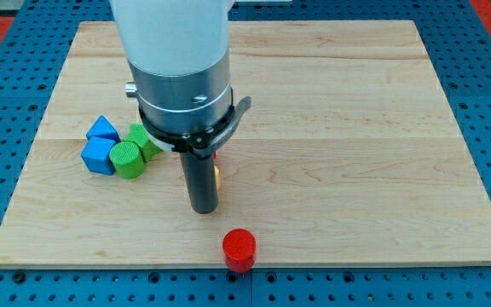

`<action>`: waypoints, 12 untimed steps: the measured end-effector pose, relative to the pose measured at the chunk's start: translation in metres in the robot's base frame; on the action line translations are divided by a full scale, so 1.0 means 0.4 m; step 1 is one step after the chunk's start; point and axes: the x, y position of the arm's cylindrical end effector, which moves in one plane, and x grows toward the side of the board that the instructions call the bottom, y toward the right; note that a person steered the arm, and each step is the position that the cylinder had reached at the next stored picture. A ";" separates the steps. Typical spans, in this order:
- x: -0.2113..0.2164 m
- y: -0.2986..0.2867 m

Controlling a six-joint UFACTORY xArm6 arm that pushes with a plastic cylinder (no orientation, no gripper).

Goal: Place the red circle below the blue cube

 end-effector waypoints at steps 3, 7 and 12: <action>0.179 0.376; 0.181 0.139; 0.087 -0.520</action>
